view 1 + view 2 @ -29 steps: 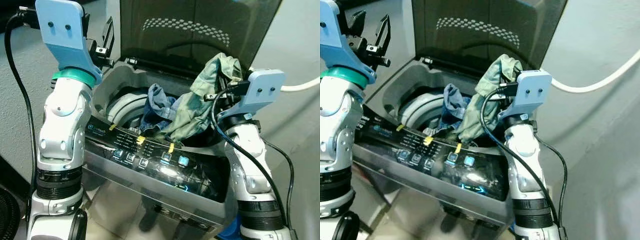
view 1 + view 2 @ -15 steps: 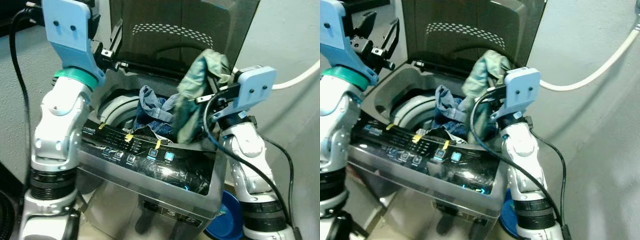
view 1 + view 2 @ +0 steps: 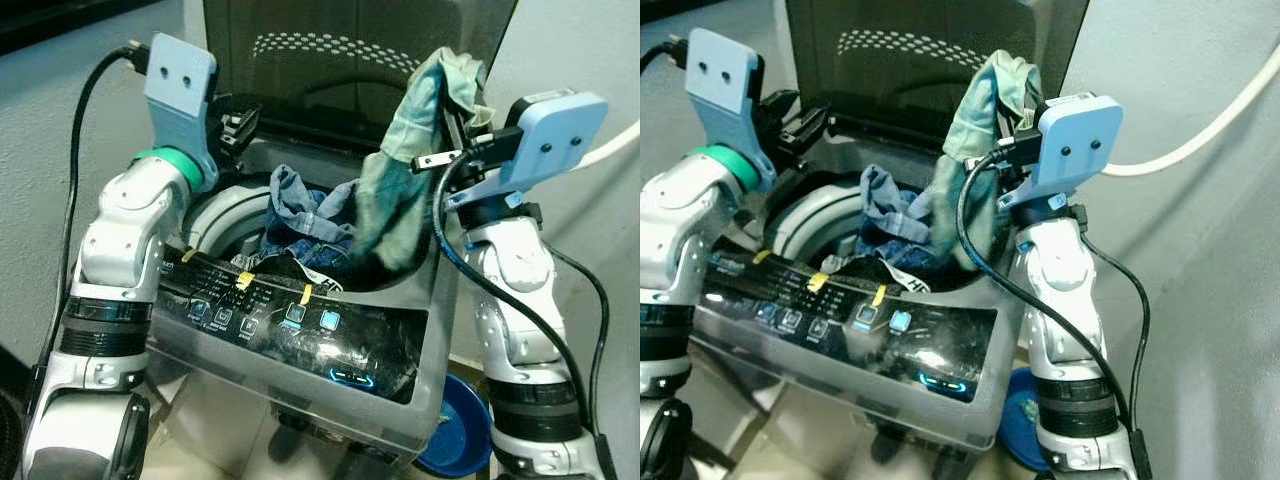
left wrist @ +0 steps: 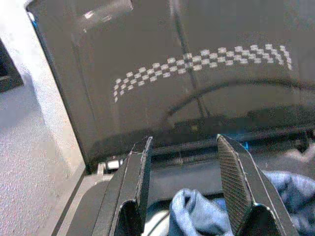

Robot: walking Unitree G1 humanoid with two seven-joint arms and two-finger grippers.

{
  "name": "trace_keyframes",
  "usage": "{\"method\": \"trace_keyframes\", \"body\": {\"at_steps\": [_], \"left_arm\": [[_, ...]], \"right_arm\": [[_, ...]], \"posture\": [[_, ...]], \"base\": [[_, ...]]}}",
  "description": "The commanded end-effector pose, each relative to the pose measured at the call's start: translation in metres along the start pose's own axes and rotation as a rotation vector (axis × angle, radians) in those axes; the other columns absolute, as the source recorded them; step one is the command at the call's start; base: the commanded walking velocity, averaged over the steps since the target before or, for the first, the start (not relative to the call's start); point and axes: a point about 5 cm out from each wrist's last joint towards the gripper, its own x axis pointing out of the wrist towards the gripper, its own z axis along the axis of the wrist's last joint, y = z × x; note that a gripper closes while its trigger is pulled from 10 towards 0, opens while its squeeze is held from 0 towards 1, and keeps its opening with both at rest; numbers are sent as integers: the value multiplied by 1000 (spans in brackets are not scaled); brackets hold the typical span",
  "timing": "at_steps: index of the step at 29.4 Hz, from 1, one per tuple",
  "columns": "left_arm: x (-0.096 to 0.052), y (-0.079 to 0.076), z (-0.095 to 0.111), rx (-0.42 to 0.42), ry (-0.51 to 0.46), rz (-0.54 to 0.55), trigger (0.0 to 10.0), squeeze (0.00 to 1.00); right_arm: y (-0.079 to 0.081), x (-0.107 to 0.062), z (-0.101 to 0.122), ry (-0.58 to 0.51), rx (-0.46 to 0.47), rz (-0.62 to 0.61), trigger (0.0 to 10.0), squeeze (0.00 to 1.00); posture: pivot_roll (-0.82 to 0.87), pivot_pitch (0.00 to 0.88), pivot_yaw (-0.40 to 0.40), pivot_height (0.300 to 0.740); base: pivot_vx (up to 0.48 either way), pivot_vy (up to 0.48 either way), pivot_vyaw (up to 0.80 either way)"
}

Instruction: Clothes washing

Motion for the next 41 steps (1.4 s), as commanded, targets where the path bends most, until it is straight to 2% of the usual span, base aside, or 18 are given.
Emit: {"method": "trace_keyframes", "body": {"at_steps": [1,6,13,16,36,41], "left_arm": [[-2,-4,2,-7,-19,1,10000,0],[-4,-2,2,-69,-41,64,10000,0],[-4,0,0,-52,-47,119,10000,0],[-7,-2,-2,-88,-51,128,10000,0],[-8,1,-2,-112,-51,161,10000,0],[-8,1,-4,-116,-42,164,10000,0]], "right_arm": [[-2,-3,0,9,-3,-11,10000,0],[-2,-6,-5,29,6,-15,10000,0],[2,-4,-10,41,17,0,10000,0],[4,-4,-12,48,22,6,10000,0],[2,-7,-19,88,-5,1,10000,0],[0,-8,-26,141,-27,-12,10000,0]], "posture": [[71,62,35,740],[73,52,28,740],[88,48,14,740],[90,47,11,740],[87,59,13,740],[83,61,13,740]], "base": [[0,0,0],[0,0,0],[0,0,0],[0,0,0],[0,435,0],[0,243,-800]]}}
